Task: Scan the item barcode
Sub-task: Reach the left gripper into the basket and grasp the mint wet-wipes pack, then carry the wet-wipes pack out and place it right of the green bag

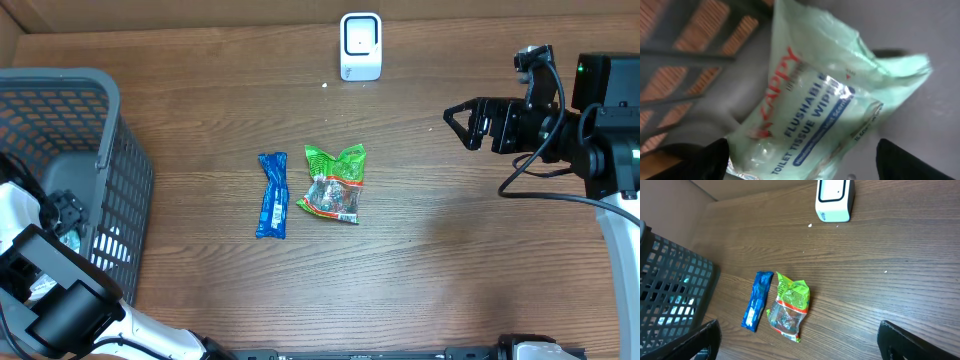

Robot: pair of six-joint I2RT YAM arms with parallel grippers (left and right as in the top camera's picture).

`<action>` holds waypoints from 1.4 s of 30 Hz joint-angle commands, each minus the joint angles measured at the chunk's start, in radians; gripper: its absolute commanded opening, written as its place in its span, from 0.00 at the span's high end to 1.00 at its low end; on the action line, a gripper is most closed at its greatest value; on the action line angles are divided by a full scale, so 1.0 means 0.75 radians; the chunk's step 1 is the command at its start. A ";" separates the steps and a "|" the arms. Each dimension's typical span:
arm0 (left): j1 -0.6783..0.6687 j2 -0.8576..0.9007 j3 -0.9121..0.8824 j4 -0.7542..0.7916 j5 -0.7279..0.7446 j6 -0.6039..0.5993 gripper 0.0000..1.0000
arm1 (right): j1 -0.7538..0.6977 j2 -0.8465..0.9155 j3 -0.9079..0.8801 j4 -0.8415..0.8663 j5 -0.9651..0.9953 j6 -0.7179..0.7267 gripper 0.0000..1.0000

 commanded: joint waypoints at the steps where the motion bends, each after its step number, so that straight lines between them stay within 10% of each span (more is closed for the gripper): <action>1: -0.003 -0.007 -0.023 0.021 -0.001 0.019 0.44 | -0.002 0.004 0.036 0.009 0.002 -0.002 0.00; 9: -0.009 -0.008 0.020 -0.025 0.055 -0.086 0.96 | -0.002 0.004 0.035 0.010 0.002 -0.002 0.00; 24: -0.013 -0.011 0.971 -0.740 0.814 -0.094 0.96 | -0.002 0.004 0.036 0.010 0.001 -0.001 0.00; 31: -0.076 -0.036 1.477 -1.135 1.412 0.239 0.96 | -0.002 0.004 0.036 0.010 0.001 -0.001 0.00; 42: -0.742 -0.060 1.457 -1.230 1.426 0.358 0.96 | -0.002 0.004 0.036 0.009 0.001 -0.001 0.00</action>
